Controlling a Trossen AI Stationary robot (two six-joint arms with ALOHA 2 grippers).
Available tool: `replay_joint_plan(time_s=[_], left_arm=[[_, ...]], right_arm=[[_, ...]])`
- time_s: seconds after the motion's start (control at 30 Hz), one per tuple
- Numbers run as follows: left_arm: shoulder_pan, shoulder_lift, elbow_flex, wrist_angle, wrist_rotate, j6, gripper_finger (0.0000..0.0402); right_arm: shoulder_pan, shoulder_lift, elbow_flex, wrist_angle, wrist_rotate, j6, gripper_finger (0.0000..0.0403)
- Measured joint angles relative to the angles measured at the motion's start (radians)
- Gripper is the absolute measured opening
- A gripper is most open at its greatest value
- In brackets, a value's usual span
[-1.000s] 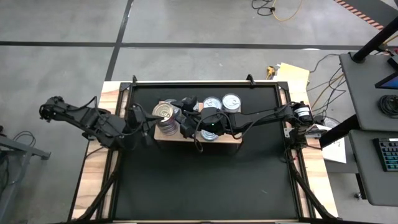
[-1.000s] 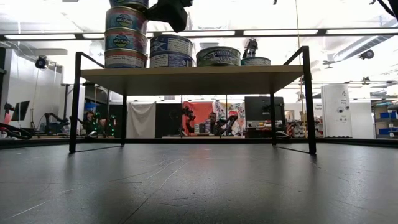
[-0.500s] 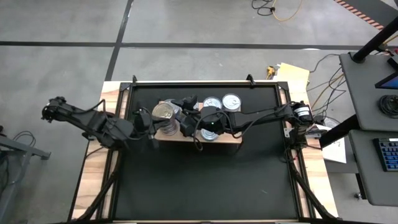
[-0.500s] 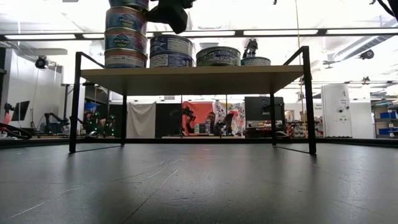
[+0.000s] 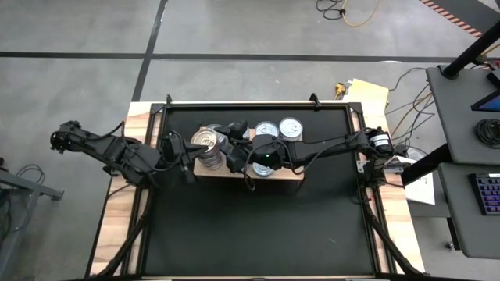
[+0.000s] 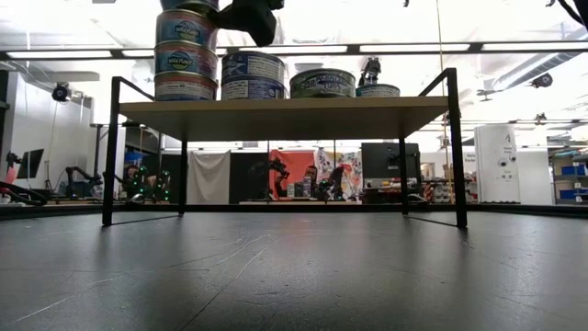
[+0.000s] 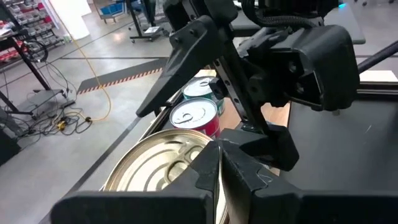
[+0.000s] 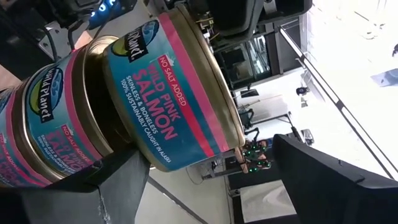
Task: Stack canned seafood by type on shelf
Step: Stack the blue tuna can on the blue tuna can
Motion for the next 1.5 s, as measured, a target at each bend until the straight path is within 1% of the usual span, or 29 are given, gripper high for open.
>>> replay_joint_plan(time_s=[0.1,0.17,0.27,0.33,0.5,0.8,0.93,1.37,1.5], left_arm=[[0.0,-0.009,0.0,0.007,0.005,0.003,0.0],[0.0,-0.01,0.0,0.022,0.039,0.02,0.0],[0.0,0.009,0.0,0.054,0.116,0.034,0.0],[-0.001,0.033,0.0,0.057,0.123,0.035,0.0],[0.0,0.06,0.0,0.034,0.057,0.032,0.0],[0.0,0.046,0.0,-0.001,0.045,0.003,0.0],[0.0,0.038,0.0,-0.046,-0.026,-0.029,0.0],[-0.006,0.026,0.0,-0.059,-0.023,-0.041,0.0],[-0.02,0.009,0.0,-0.05,-0.023,-0.041,0.0]], right_arm=[[0.0,0.0,0.0,-0.001,0.001,-0.001,0.032],[0.0,0.0,0.0,-0.005,0.002,-0.002,0.0321],[0.0,0.0,0.0,-0.005,0.002,-0.002,0.0326],[0.0,0.0,0.0,-0.005,0.002,-0.002,0.0327],[0.0,0.0,0.0,-0.005,0.002,-0.002,0.032],[0.0,0.0,0.0,-0.005,0.002,-0.001,0.0322],[0.0,0.0,0.0,-0.005,0.002,-0.002,0.0328],[0.0,0.0,0.0,-0.006,-0.001,-0.002,0.0318],[0.0,0.0,0.0,-0.006,-0.006,-0.003,0.0323]])
